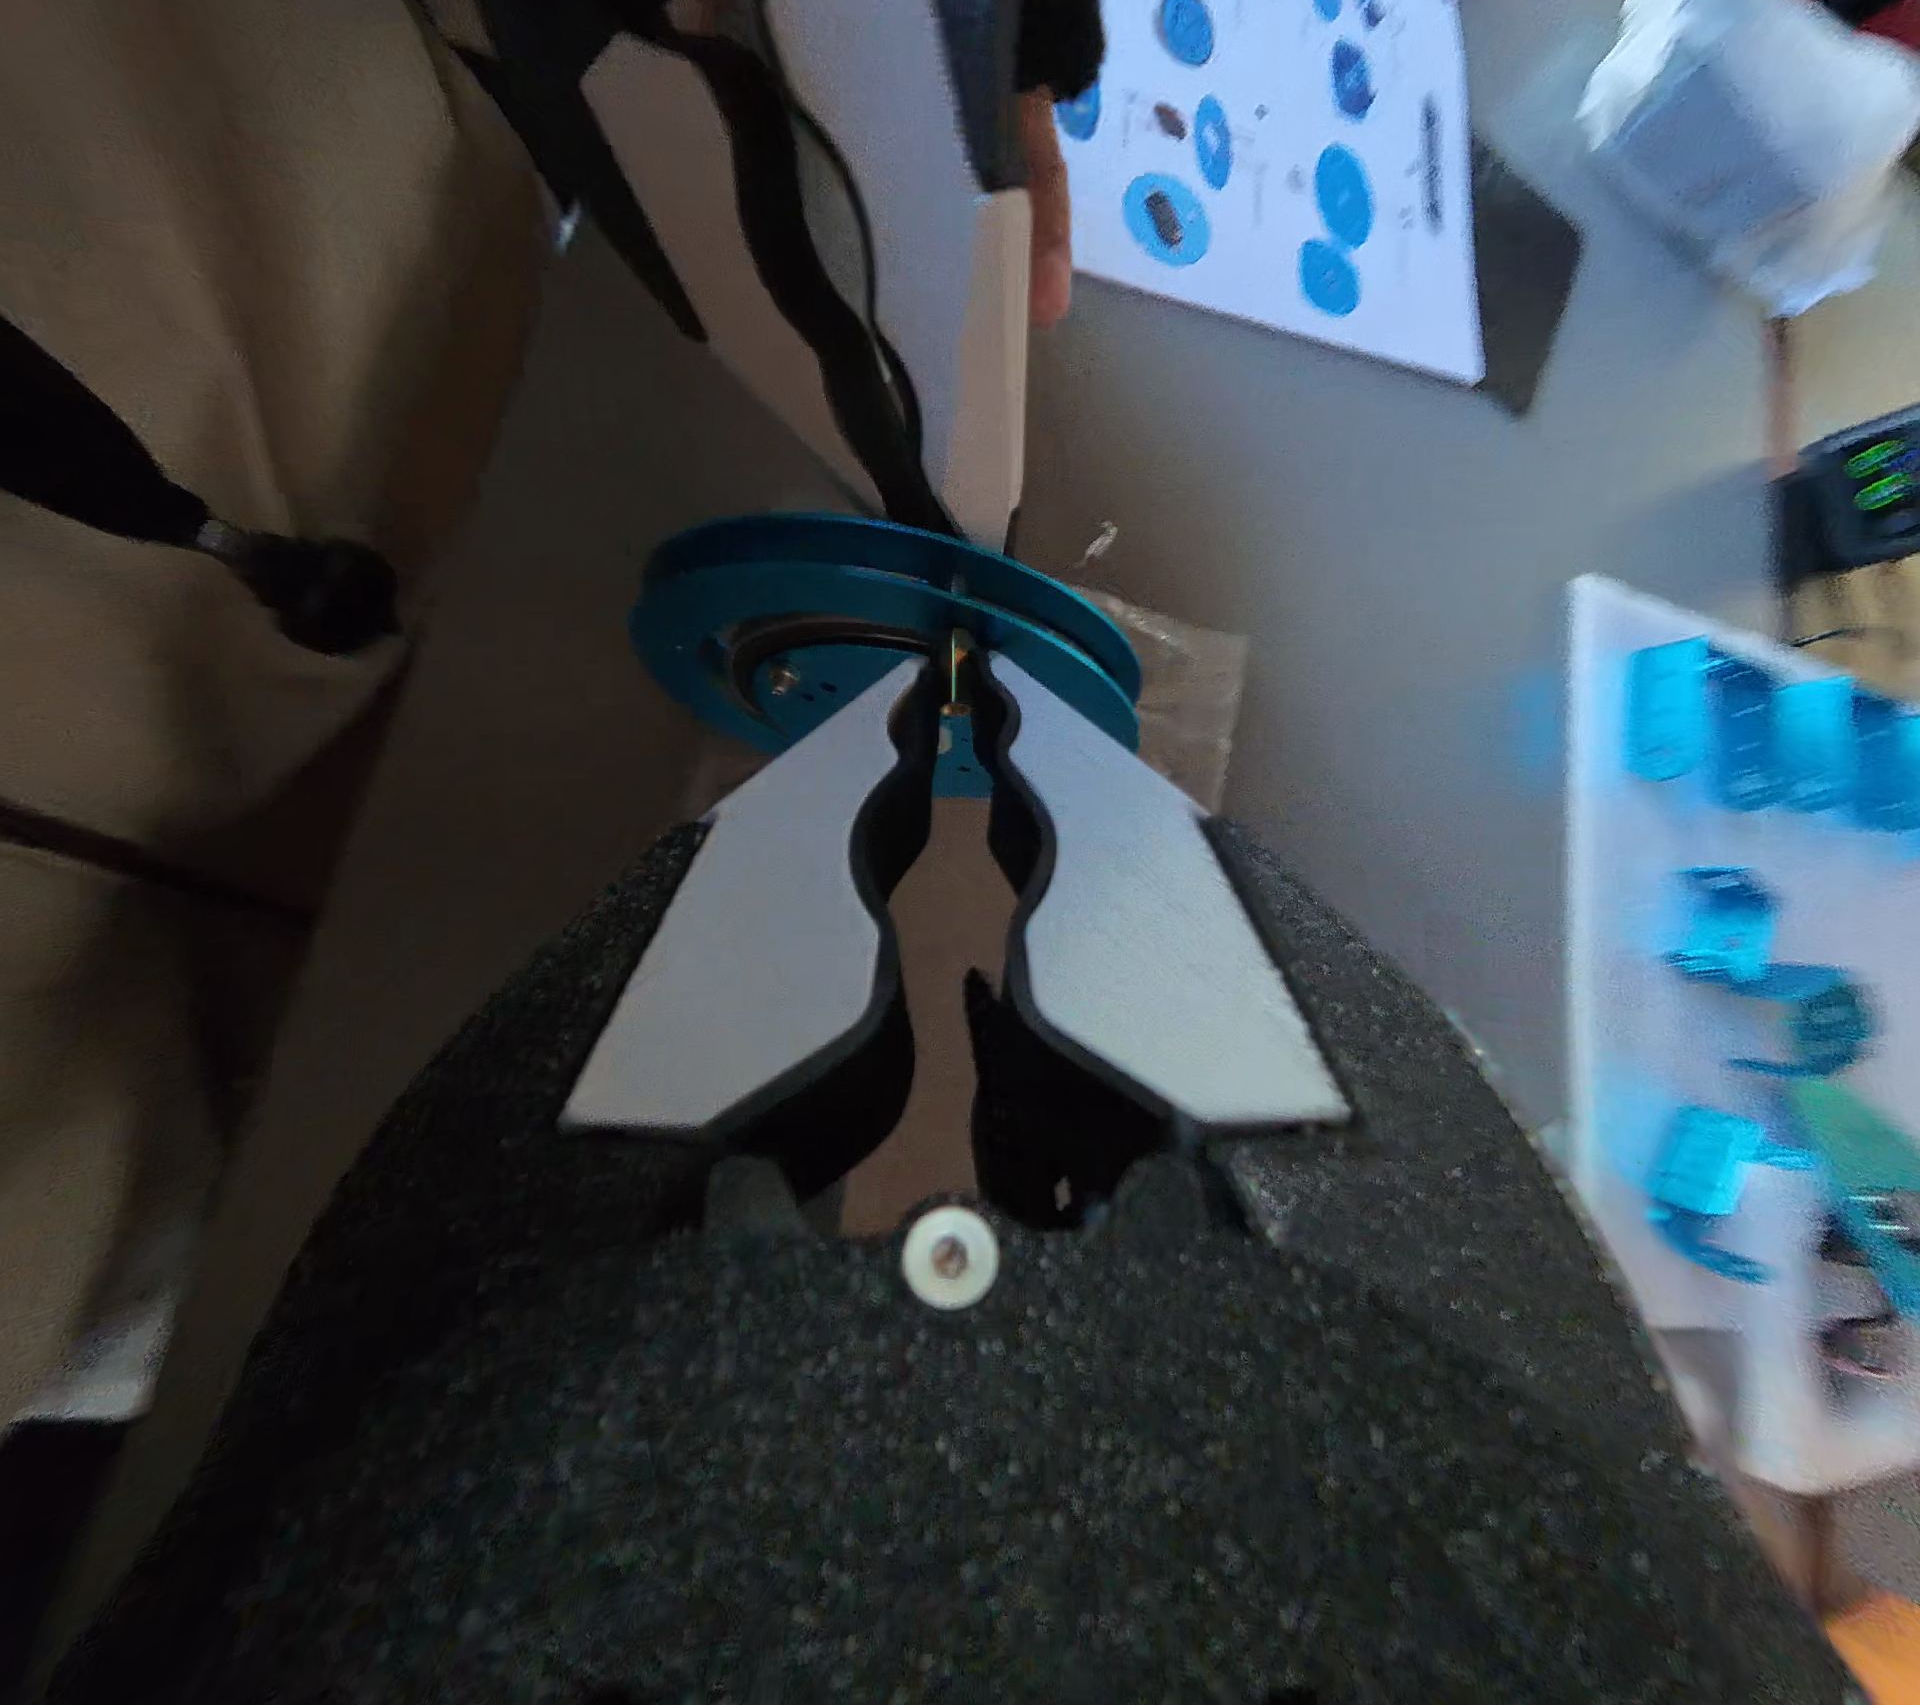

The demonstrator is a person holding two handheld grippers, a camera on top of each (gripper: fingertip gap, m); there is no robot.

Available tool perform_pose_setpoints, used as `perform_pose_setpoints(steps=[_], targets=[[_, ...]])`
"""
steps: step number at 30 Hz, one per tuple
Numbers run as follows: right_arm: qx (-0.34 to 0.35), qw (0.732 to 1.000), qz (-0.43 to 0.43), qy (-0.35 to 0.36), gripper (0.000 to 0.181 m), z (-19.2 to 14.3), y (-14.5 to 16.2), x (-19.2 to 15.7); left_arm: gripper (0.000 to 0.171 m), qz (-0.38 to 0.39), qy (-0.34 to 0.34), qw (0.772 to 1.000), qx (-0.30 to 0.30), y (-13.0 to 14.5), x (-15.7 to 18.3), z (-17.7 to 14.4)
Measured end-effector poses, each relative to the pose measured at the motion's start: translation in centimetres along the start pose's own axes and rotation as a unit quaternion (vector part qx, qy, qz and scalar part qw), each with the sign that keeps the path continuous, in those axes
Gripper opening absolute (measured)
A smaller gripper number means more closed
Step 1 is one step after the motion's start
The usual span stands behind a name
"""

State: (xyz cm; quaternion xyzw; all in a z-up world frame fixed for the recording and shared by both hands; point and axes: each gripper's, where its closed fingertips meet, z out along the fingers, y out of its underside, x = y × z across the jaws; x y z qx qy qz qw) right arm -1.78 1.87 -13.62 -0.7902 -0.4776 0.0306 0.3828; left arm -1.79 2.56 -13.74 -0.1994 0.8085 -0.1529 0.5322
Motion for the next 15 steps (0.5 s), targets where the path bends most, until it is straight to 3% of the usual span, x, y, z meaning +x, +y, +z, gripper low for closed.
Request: perform_pose_setpoints(steps=[4, 6, 8, 12, 13, 14, 15], targets=[[-0.008, 0.984, 0.148, -0.097, 0.005, -0.2, 0.2, -0.3, 0.002, 0.004, -0.003, 1.0, 0.001, -0.2, 0.0, 0.1], [-0.011, 0.955, 0.245, -0.17, 0.004, -0.3, 0.2, -0.7, 0.001, 0.005, -0.001, 1.0, 0.004, -0.4, 0.1, 0.2], [-0.012, 0.911, 0.334, -0.241, 0.005, -0.5, 0.2, -0.9, 0.002, 0.011, -0.002, 1.0, 0.003, -0.5, 0.1, 0.2], [0.008, 0.786, 0.489, -0.379, 0.004, -0.8, -0.1, -1.2, 0.002, 0.011, -0.004, 1.0, 0.004, -0.6, 0.2, 0.2], [0.017, 0.765, 0.51, -0.394, 0.005, -0.8, -0.2, -1.1, 0.002, 0.011, -0.006, 1.0, 0.002, -0.4, 0.1, 0.3], [0.027, 0.764, 0.512, -0.392, 0.005, -0.7, -0.2, -0.9, 0.002, 0.011, -0.008, 1.0, 0.002, -0.3, 0.0, 0.3], [0.034, 0.788, 0.487, -0.375, 0.005, -0.6, -0.2, -0.8, 0.002, 0.007, -0.007, 1.0, 0.004, -0.2, 0.0, 0.3]])
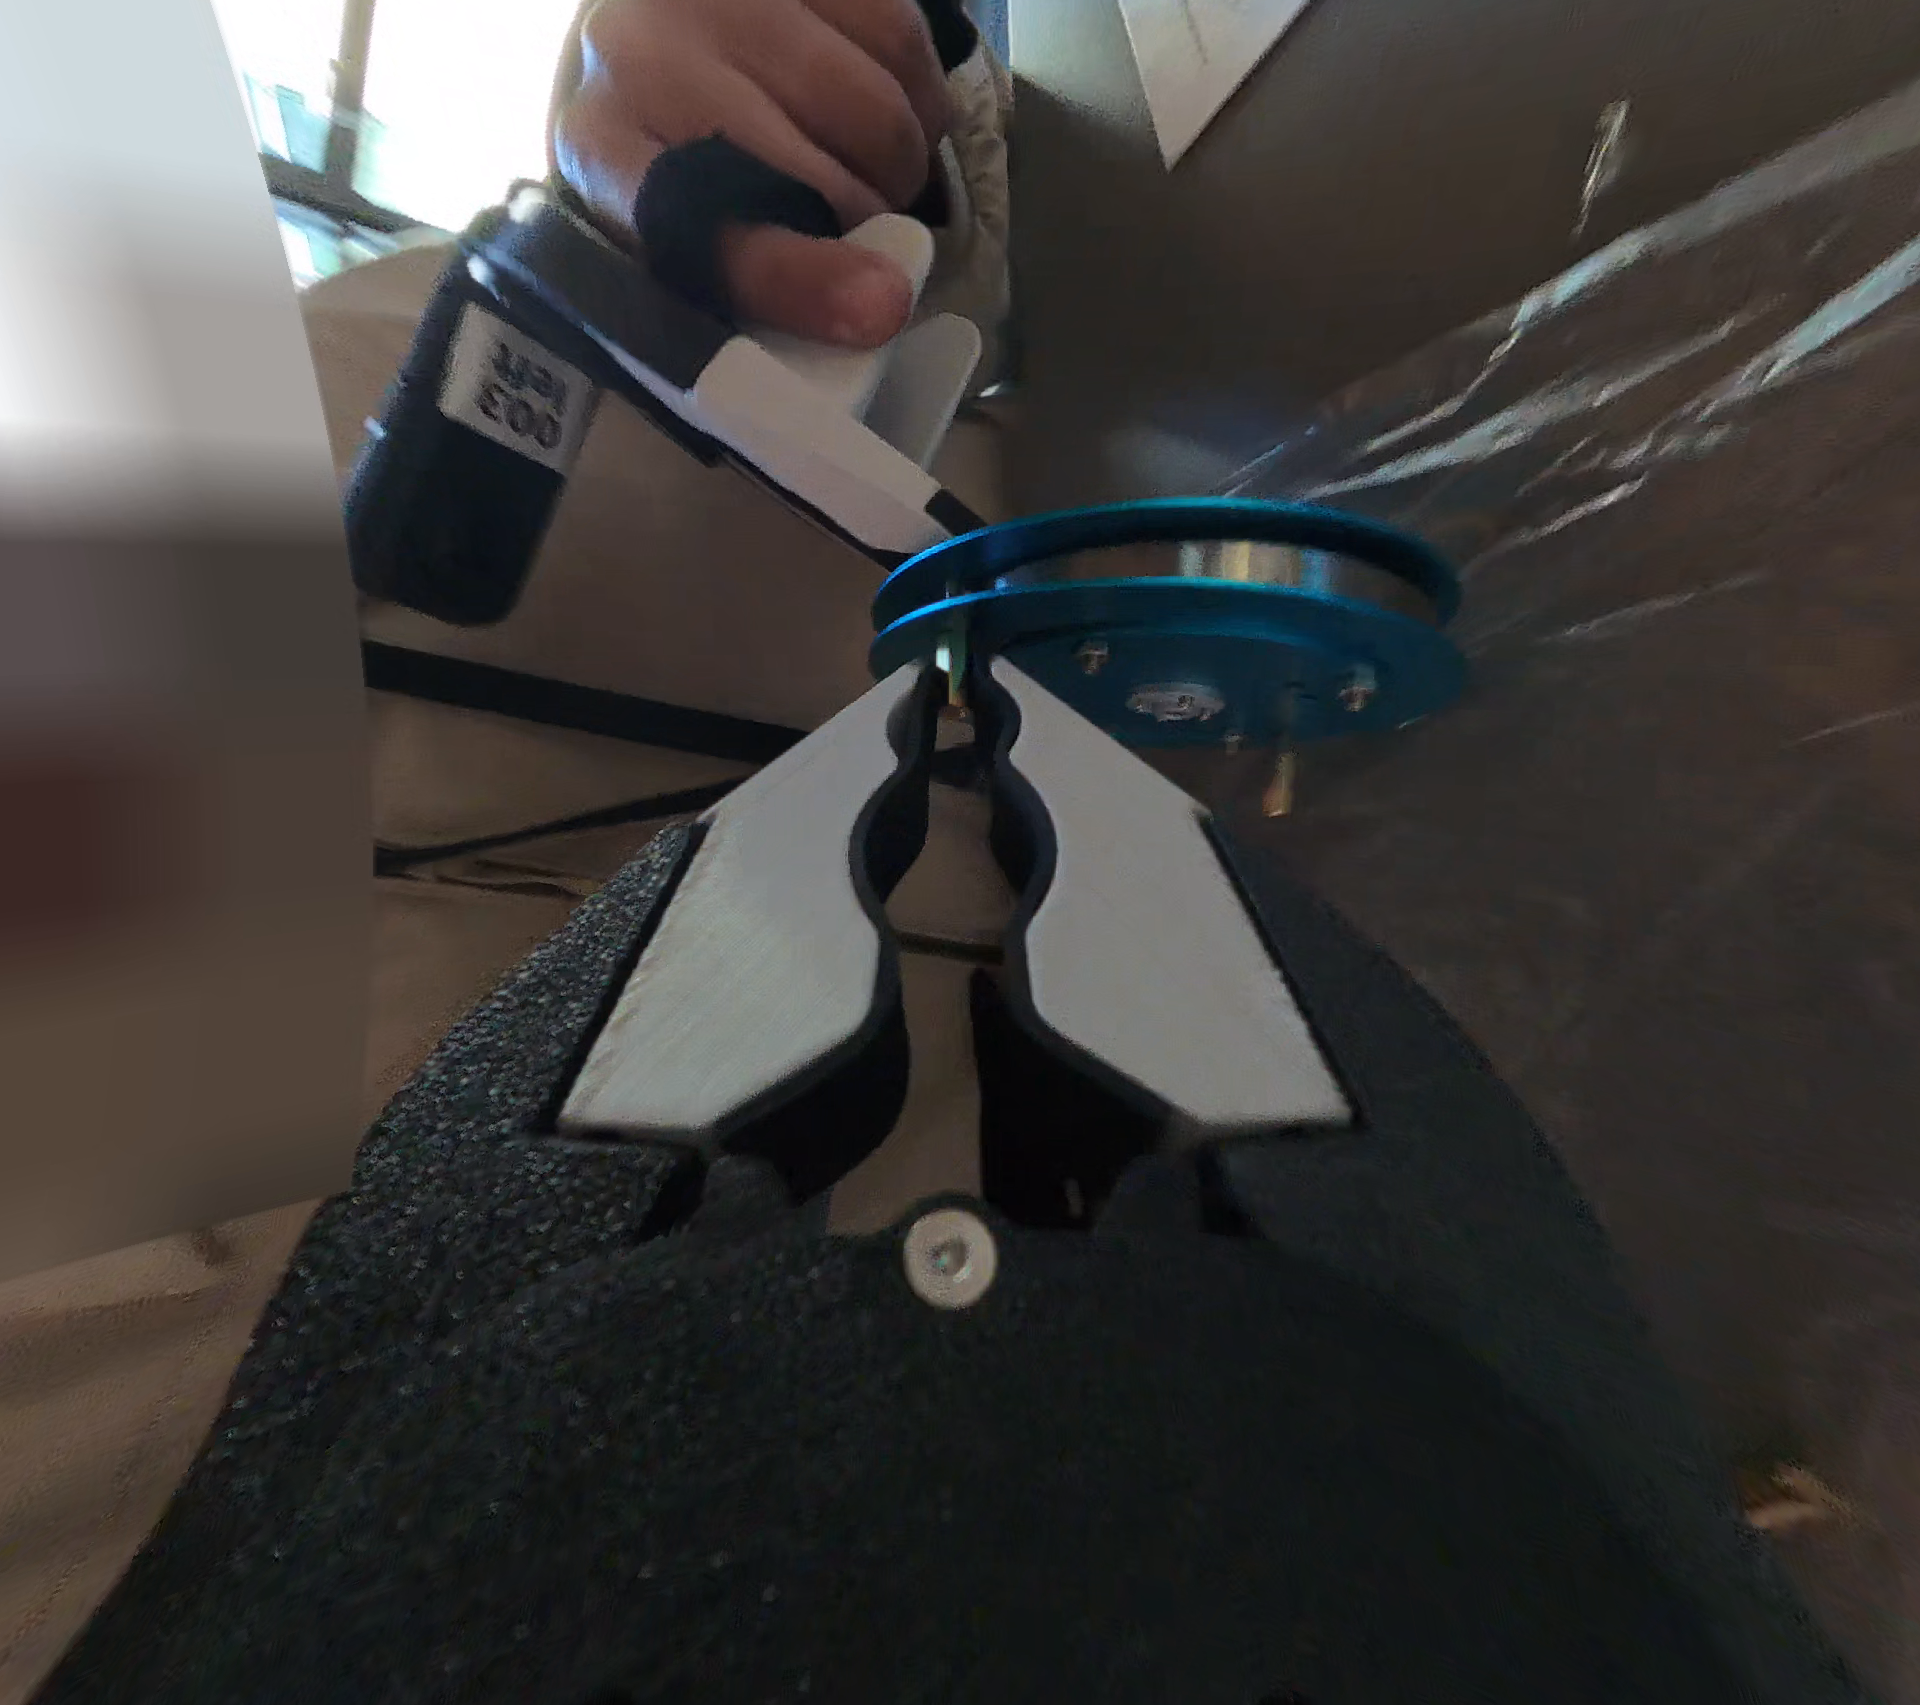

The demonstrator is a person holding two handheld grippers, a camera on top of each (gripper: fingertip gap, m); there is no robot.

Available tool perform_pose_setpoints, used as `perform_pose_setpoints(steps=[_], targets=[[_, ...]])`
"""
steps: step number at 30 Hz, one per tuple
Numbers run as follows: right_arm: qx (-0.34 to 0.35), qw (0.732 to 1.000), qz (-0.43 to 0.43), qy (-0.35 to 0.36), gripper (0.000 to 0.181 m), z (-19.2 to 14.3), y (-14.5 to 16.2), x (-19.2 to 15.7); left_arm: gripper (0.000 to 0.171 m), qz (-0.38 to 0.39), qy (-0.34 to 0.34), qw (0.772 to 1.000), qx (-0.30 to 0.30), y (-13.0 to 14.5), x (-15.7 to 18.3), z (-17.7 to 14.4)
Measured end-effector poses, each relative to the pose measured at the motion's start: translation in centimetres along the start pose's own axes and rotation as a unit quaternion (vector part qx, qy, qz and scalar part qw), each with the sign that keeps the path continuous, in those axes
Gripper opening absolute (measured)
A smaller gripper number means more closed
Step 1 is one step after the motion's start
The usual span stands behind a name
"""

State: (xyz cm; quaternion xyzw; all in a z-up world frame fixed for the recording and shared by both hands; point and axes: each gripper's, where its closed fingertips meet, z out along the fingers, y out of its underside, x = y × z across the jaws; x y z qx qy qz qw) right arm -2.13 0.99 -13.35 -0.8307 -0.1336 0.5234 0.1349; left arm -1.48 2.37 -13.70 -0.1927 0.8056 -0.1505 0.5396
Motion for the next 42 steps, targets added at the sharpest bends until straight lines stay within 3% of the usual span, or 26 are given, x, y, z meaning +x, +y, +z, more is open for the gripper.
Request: perform_pose_setpoints(steps=[2, 3, 4, 6, 8, 9, 10, 13, 15, 17, 19, 20, 22, 24, 25, 28, 30, 32, 34, 36, 37, 38, 39, 40, 42], targets=[[-0.006, 0.986, -0.144, 0.088, 0.007, -0.1, -0.2, 0.3, 0.002, -0.009, 0.003, 1.0, 0.006, 0.1, 0.0, 0.0], [-0.011, 0.959, -0.237, 0.156, 0.015, -0.3, -0.4, 0.7, 0.002, -0.013, 0.003, 1.0, 0.005, 0.2, -0.1, 0.1], [-0.021, 0.914, -0.338, 0.223, 0.023, -0.5, -0.5, 0.8, 0.002, -0.016, 0.003, 1.0, 0.004, 0.4, -0.2, 0.1], [-0.039, 0.784, -0.516, 0.344, 0.018, -1.0, -0.6, 0.7, 0.002, -0.025, 0.008, 1.0, 0.005, 0.6, -0.3, 0.1], [-0.051, 0.641, -0.623, 0.445, 0.011, -1.2, -1.0, 0.7, 0.002, -0.031, 0.011, 0.999, 0.006, 0.7, -0.3, 0.1], [-0.06, 0.596, -0.647, 0.472, 0.012, -1.0, -1.1, 0.6, 0.002, -0.034, 0.012, 0.999, 0.005, 0.8, -0.4, 0.1], [-0.067, 0.576, -0.654, 0.486, 0.014, -0.7, -1.0, 0.6, 0.002, -0.034, 0.013, 0.999, 0.004, 0.9, -0.4, 0.1], [-0.092, 0.549, -0.644, 0.525, 0.02, -0.6, -1.2, 1.4, 0.002, -0.036, 0.014, 0.999, 0.004, 0.9, -0.5, 0.2], [-0.087, 0.513, -0.655, 0.548, 0.007, -0.9, -1.8, 1.2, 0.002, -0.036, 0.014, 0.999, 0.004, 0.8, -0.5, 0.3], [-0.09, 0.525, -0.64, 0.553, 0.005, -1.0, -1.9, 1.3, 0.002, -0.033, 0.009, 0.999, 0.001, 0.9, -0.5, 0.3], [-0.088, 0.586, -0.597, 0.542, 0.005, -1.0, -1.9, 1.4, 0.002, -0.028, 0.006, 1.0, -0.001, 1.0, -0.5, 0.4], [-0.082, 0.63, -0.57, 0.522, 0.005, -1.0, -1.8, 1.5, 0.002, -0.027, 0.007, 1.0, -0.001, 0.9, -0.5, 0.4], [-0.06, 0.746, -0.484, 0.453, 0.004, -0.8, -1.5, 1.3, 0.001, -0.023, 0.009, 1.0, 0.002, 0.7, -0.3, 0.3], [-0.039, 0.863, -0.361, 0.351, 0.004, -0.5, -0.9, 1.1, 0.001, -0.019, 0.007, 1.0, 0.004, 0.4, -0.2, 0.2], [-0.033, 0.906, -0.299, 0.299, 0.004, -0.5, -0.7, 1.0, 0.001, -0.015, 0.003, 1.0, 0.002, 0.4, -0.2, 0.3], [-0.029, 0.977, -0.132, 0.163, 0.003, -0.5, -0.4, 0.8, 0.001, -0.007, 0.003, 1.0, 0.002, 0.1, -0.1, 0.4], [-0.032, 0.997, -0.024, 0.059, 0.004, -0.3, 0.1, 0.3, 0.001, -0.004, 0.003, 1.0, 0.008, -0.2, 0.0, 0.3], [-0.026, 0.997, 0.062, -0.029, 0.005, -0.2, 0.4, 0.0, 0.001, -0.001, 0.002, 1.0, 0.006, -0.3, 0.1, 0.3], [-0.01, 0.998, 0.059, -0.037, 0.005, -0.2, 0.3, 0.0, 0.001, -0.004, 0.001, 1.0, 0.006, -0.1, 0.0, 0.2], [-0.009, 0.995, -0.077, 0.056, 0.005, -0.1, 0.2, 0.2, 0.002, -0.011, 0.002, 1.0, 0.01, -0.1, -0.1, 0.2], [-0.017, 0.977, -0.171, 0.126, 0.005, -0.2, 0.1, 0.4, 0.002, -0.015, 0.003, 1.0, 0.009, 0.0, -0.1, 0.3], [-0.024, 0.94, -0.27, 0.209, 0.005, -0.4, -0.1, 0.6, 0.002, -0.016, 0.003, 1.0, 0.007, 0.1, -0.2, 0.4], [-0.034, 0.884, -0.363, 0.294, 0.011, -0.7, -0.4, 0.8, 0.002, -0.017, 0.003, 1.0, 0.004, 0.3, -0.3, 0.4], [-0.046, 0.815, -0.441, 0.373, 0.018, -1.0, -0.6, 0.8, 0.002, -0.021, 0.005, 1.0, 0.003, 0.4, -0.4, 0.5], [-0.071, 0.665, -0.548, 0.502, 0.015, -1.6, -1.1, 0.6, 0.002, -0.025, 0.006, 1.0, 0.003, 0.6, -0.5, 0.6]])
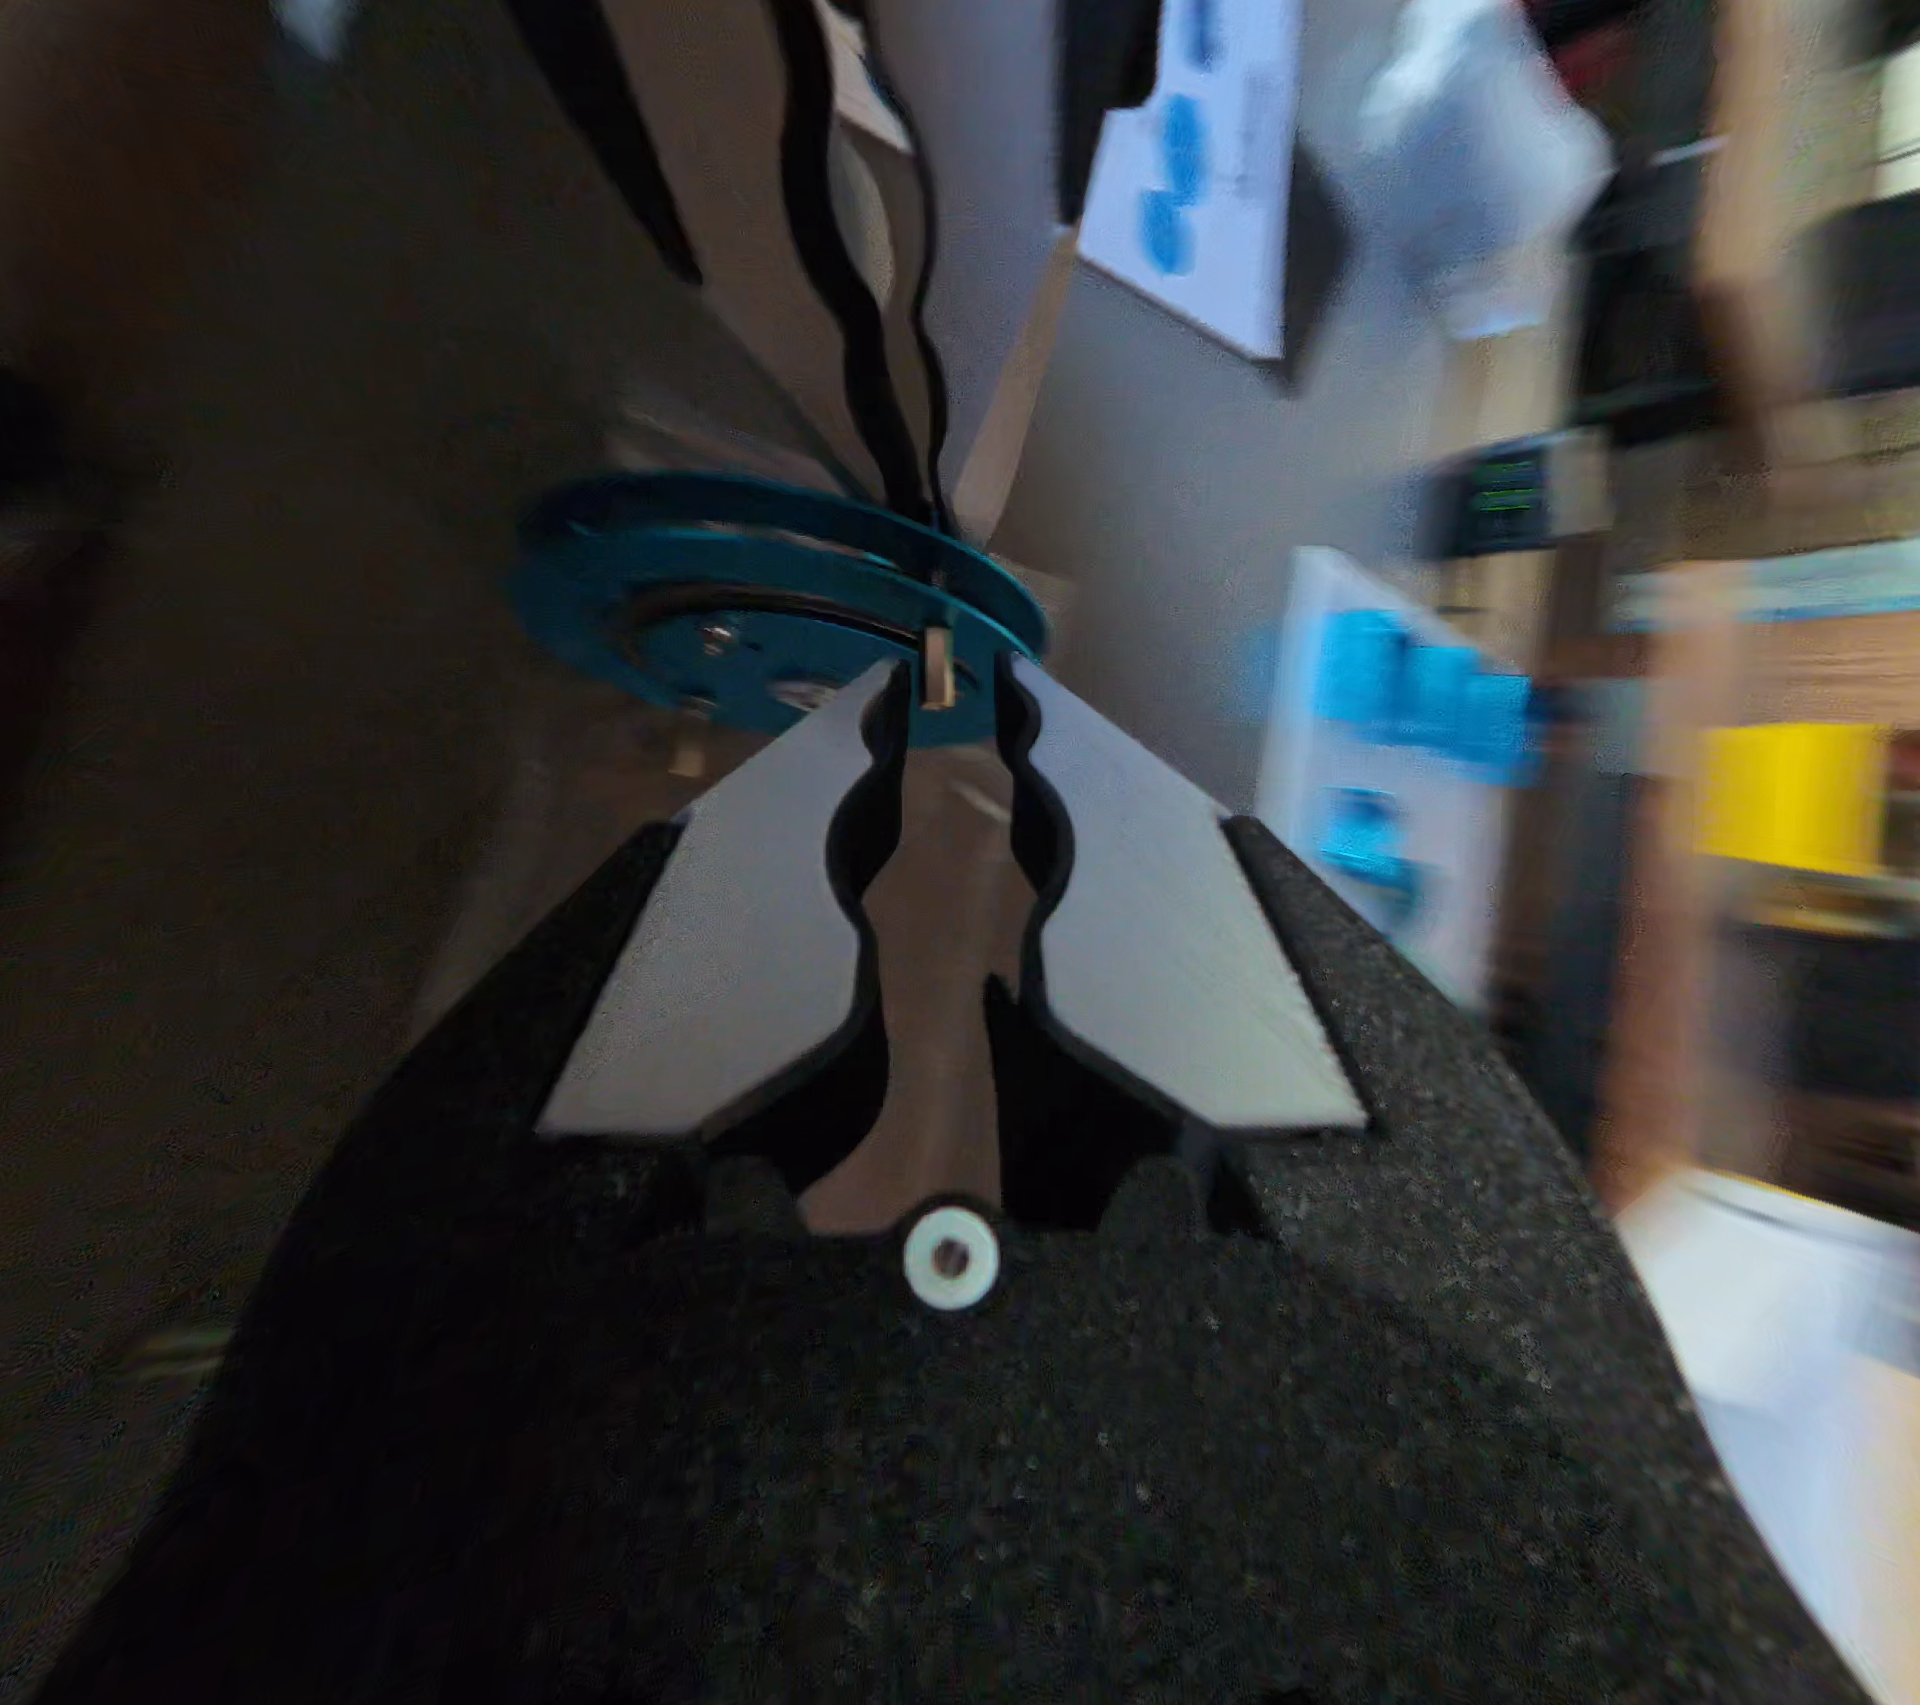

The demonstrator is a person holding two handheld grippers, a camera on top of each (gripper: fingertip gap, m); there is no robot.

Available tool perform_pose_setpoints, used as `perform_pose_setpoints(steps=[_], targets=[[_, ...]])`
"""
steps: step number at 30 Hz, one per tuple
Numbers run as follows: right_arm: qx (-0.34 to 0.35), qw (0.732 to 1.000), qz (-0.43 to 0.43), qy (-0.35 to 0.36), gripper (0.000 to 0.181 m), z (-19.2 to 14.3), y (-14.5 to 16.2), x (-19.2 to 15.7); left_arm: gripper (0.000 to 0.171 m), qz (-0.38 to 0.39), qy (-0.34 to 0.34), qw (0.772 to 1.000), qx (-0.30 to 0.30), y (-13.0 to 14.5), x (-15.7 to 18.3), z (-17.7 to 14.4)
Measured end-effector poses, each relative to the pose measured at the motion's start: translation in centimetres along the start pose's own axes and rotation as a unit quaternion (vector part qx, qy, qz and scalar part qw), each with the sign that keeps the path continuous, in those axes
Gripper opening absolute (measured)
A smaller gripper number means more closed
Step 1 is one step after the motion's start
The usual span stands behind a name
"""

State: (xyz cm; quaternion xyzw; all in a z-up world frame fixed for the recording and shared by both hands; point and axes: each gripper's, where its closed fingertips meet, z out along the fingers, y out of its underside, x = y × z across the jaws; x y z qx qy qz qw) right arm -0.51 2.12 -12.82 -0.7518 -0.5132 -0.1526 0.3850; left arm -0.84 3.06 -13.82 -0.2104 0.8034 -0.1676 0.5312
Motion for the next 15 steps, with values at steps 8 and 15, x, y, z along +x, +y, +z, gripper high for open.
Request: perform_pose_setpoints(steps=[8, 15], targets=[[-0.076, 0.992, -0.063, 0.075, 0.005, 0.6, 0.6, -0.2, 0.002, 0.008, -0.004, 1.0, 0.004, -0.3, 0.1, 0.1], [-0.045, 0.856, 0.378, -0.35, 0.004, -0.4, 0.0, -2.4, 0.002, 0.035, -0.016, 0.999, -0.003, -0.9, 0.4, 0.2]])
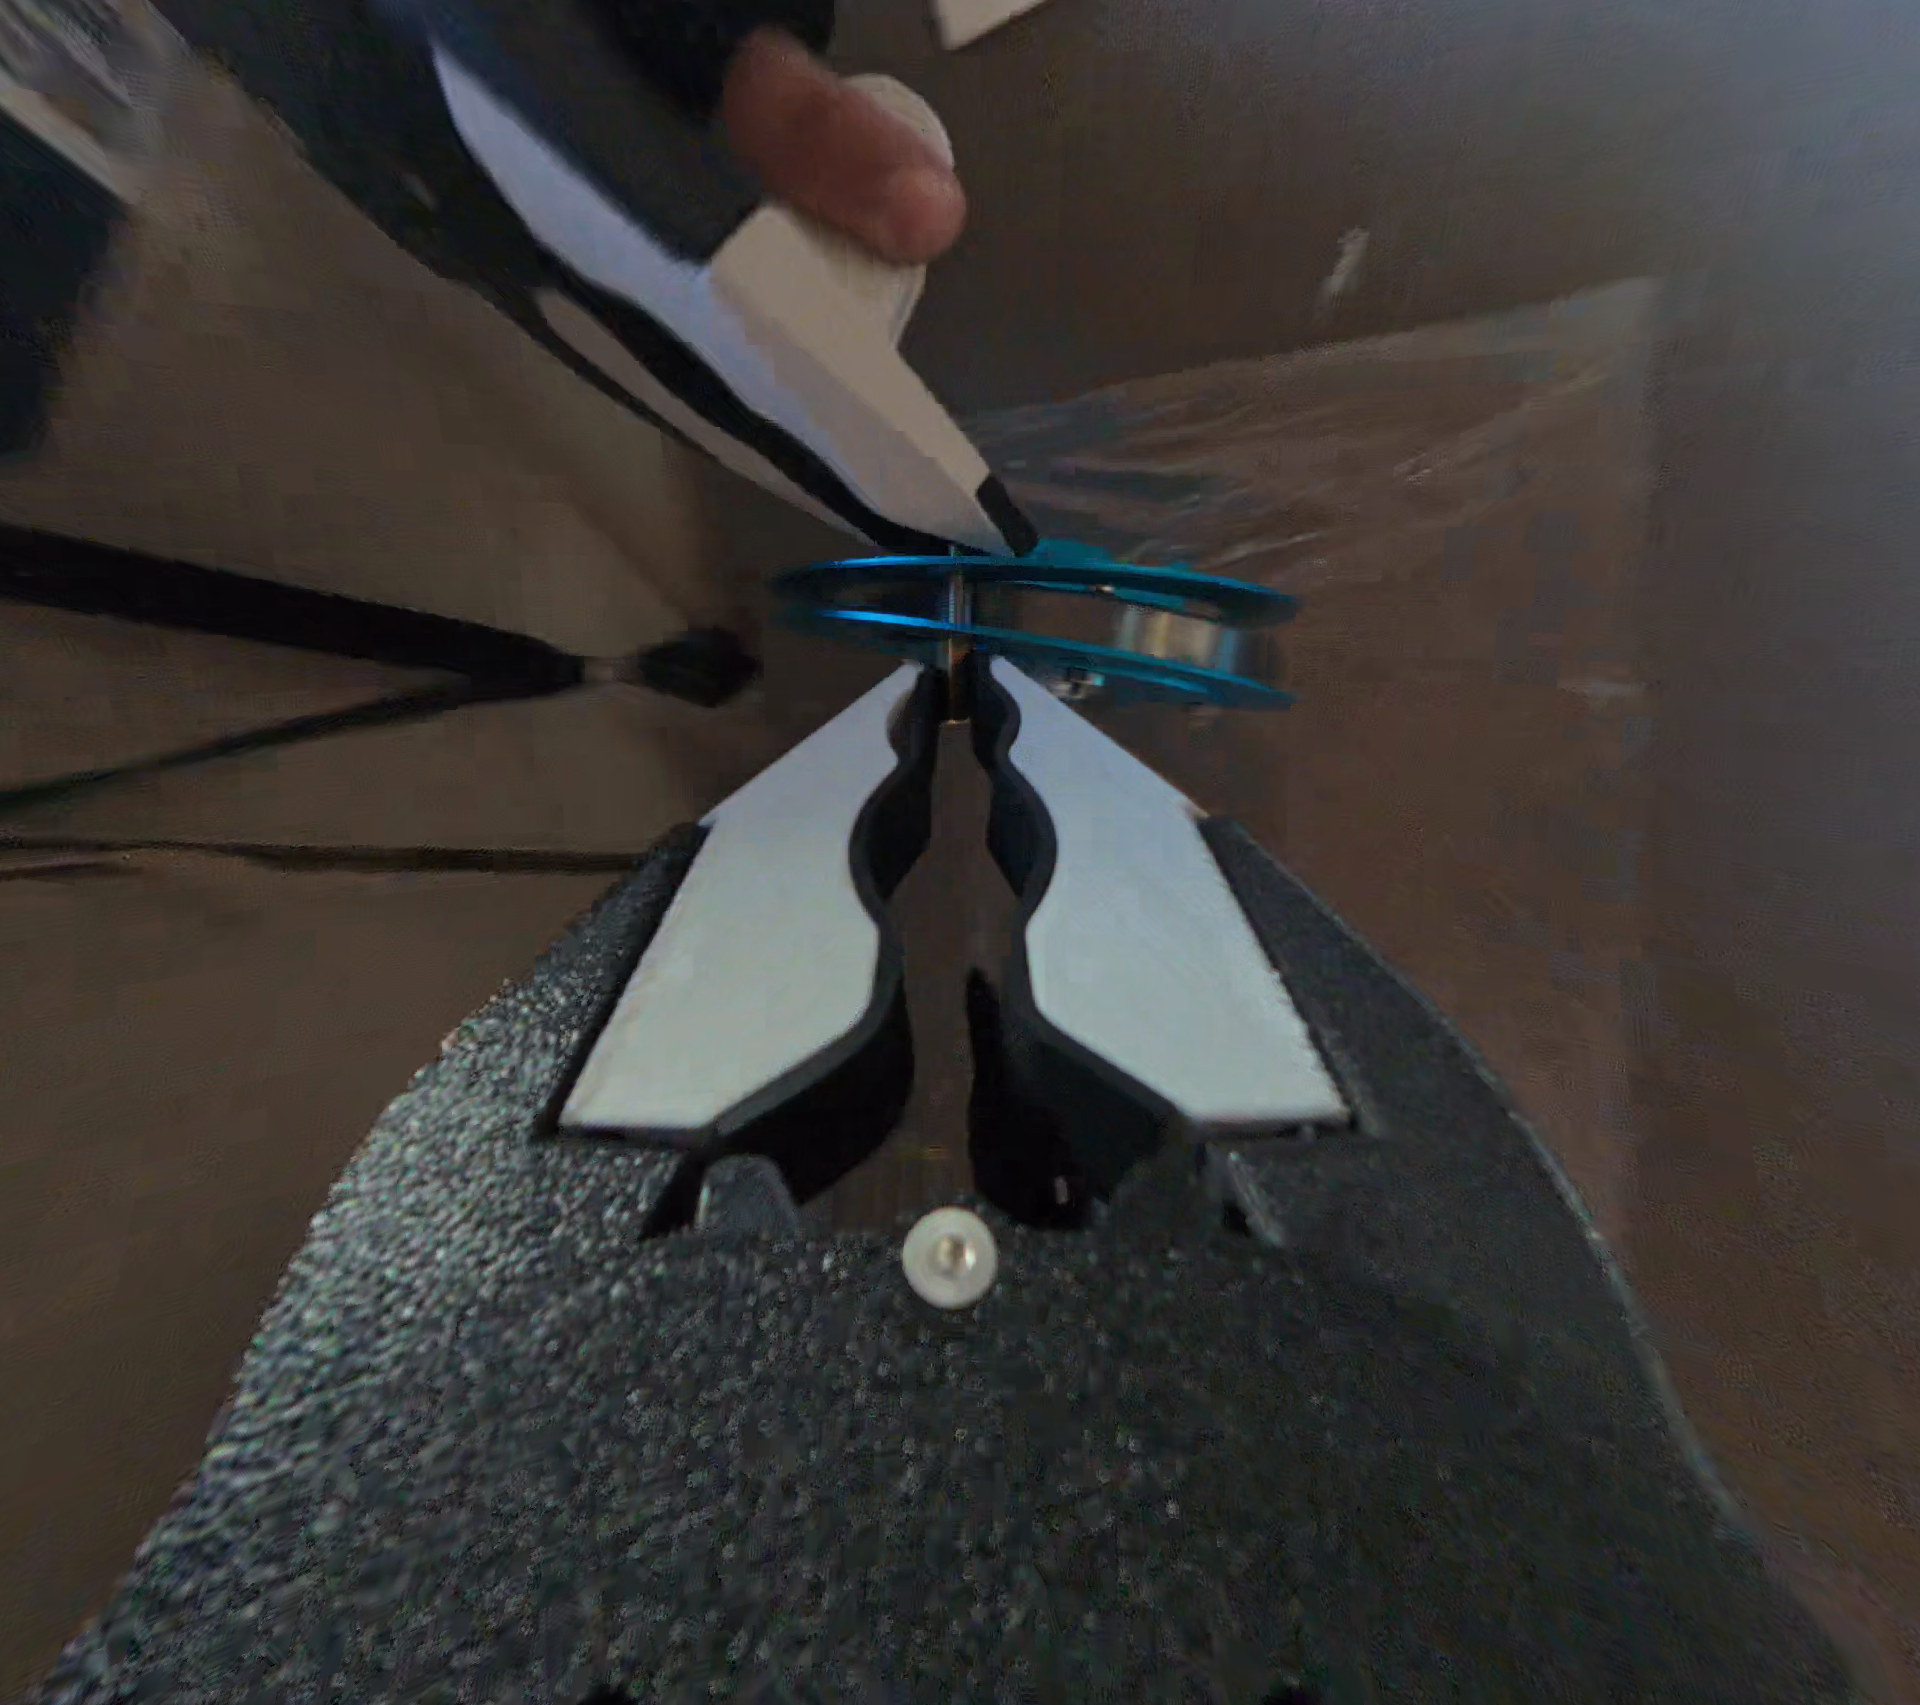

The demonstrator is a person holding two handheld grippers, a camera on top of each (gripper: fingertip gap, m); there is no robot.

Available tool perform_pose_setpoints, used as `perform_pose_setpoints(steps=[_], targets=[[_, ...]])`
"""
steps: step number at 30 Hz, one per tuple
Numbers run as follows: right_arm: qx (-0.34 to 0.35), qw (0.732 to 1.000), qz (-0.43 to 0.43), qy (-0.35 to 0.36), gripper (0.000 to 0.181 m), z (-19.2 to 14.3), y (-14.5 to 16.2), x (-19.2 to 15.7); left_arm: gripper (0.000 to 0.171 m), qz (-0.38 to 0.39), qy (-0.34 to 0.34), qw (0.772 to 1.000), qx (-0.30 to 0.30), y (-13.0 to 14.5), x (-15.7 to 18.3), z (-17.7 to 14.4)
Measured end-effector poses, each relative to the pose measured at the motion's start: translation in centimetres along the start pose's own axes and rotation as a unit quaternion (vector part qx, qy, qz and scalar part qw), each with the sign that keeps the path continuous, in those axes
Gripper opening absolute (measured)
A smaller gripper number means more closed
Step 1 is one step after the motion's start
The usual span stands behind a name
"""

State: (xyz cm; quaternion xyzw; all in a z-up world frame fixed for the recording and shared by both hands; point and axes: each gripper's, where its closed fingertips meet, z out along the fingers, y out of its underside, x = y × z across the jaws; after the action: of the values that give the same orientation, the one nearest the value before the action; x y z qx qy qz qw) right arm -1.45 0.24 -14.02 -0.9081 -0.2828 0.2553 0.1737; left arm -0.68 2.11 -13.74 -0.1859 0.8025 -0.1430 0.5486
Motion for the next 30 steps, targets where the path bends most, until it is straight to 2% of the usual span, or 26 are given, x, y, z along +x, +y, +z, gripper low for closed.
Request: perform_pose_setpoints(steps=[2, 4, 5, 6, 8, 10, 11, 12, 13, 15, 16, 17, 18, 19, 20, 21, 22, 23, 25, 27, 29, 30], targets=[[-0.008, 0.983, 0.11, -0.148, 0.004, -0.1, 0.1, -0.8, 0.001, -0.003, 0.0, 1.0, 0.005, -0.2, 0.0, -0.1], [0.011, 0.946, 0.2, -0.255, 0.004, -0.2, -0.3, -1.1, 0.001, -0.002, -0.003, 1.0, 0.0, 0.0, 0.0, -0.2], [0.014, 0.932, 0.222, -0.285, 0.004, -0.1, -0.2, -1.1, 0.002, -0.002, -0.003, 1.0, -0.001, 0.1, 0.1, -0.1], [0.023, 0.931, 0.219, -0.29, 0.004, 0.0, -0.2, -1.0, 0.001, 0.0, -0.006, 1.0, -0.005, 0.3, 0.0, -0.1], [0.048, 0.967, 0.14, -0.205, 0.005, 0.3, -0.5, -0.4, 0.002, -0.007, -0.004, 1.0, -0.006, 0.6, -0.1, -0.1], [0.054, 0.998, -0.003, -0.044, 0.008, 0.3, -0.6, 0.4, 0.002, -0.011, -0.006, 1.0, -0.011, 0.9, -0.2, 0.1], [0.051, 0.994, -0.082, 0.05, 0.016, 0.1, -0.7, 0.9, 0.002, -0.013, -0.006, 1.0, -0.014, 1.1, -0.3, 0.1], [0.043, 0.976, -0.156, 0.143, 0.023, -0.1, -0.8, 1.3, 0.002, -0.017, -0.004, 1.0, -0.013, 1.2, -0.3, 0.1], [0.031, 0.948, -0.22, 0.227, 0.024, -0.4, -0.9, 1.6, 0.002, -0.022, -0.002, 1.0, -0.01, 1.1, -0.3, 0.2], [0.005, 0.878, -0.321, 0.355, 0.016, -0.6, -1.2, 1.8, 0.002, -0.023, 0.0, 1.0, -0.007, 1.0, -0.3, 0.2], [-0.013, 0.843, -0.357, 0.402, 0.014, -0.6, -1.2, 2.0, 0.002, -0.021, -0.001, 1.0, -0.009, 1.1, -0.4, 0.3], [-0.031, 0.82, -0.382, 0.425, 0.007, -0.4, -1.0, 2.1, 0.002, -0.021, -0.002, 1.0, -0.01, 1.1, -0.4, 0.3], [-0.033, 0.806, -0.393, 0.442, 0.006, -0.4, -1.2, 2.3, 0.002, -0.02, -0.003, 1.0, -0.011, 1.2, -0.4, 0.3], [-0.03, 0.814, -0.383, 0.436, 0.006, -0.4, -1.2, 2.4, 0.002, -0.019, -0.006, 1.0, -0.01, 1.2, -0.4, 0.3], [-0.018, 0.846, -0.346, 0.406, 0.005, -0.4, -1.2, 2.3, 0.002, -0.015, -0.009, 1.0, -0.009, 1.1, -0.4, 0.3], [-0.002, 0.891, -0.289, 0.349, 0.005, -0.2, -1.0, 2.1, 0.001, -0.012, -0.011, 1.0, -0.007, 0.9, -0.3, 0.2], [0.016, 0.934, -0.225, 0.276, 0.005, -0.1, -0.8, 1.7, 0.001, -0.008, -0.013, 1.0, -0.005, 0.8, -0.3, 0.1], [0.034, 0.967, -0.158, 0.199, 0.004, 0.0, -0.7, 1.4, 0.001, -0.003, -0.017, 1.0, -0.005, 0.7, -0.2, 0.1], [0.054, 0.997, -0.033, 0.055, 0.004, 0.1, -0.6, 0.9, 0.001, 0.004, -0.022, 1.0, -0.006, 0.6, -0.2, 0.0], [0.056, 0.99, 0.09, -0.097, 0.004, 0.1, -0.4, 0.0, 0.001, 0.003, -0.018, 1.0, 0.005, 0.1, -0.1, -0.1], [0.068, 0.936, 0.223, -0.263, 0.004, -0.3, -0.6, -0.6, 0.001, 0.005, -0.023, 1.0, 0.002, 0.1, -0.2, -0.1], [0.07, 0.908, 0.268, -0.313, 0.004, -0.2, -0.5, -0.5, 0.001, 0.012, -0.028, 1.0, -0.002, 0.2, -0.1, 0.0]])
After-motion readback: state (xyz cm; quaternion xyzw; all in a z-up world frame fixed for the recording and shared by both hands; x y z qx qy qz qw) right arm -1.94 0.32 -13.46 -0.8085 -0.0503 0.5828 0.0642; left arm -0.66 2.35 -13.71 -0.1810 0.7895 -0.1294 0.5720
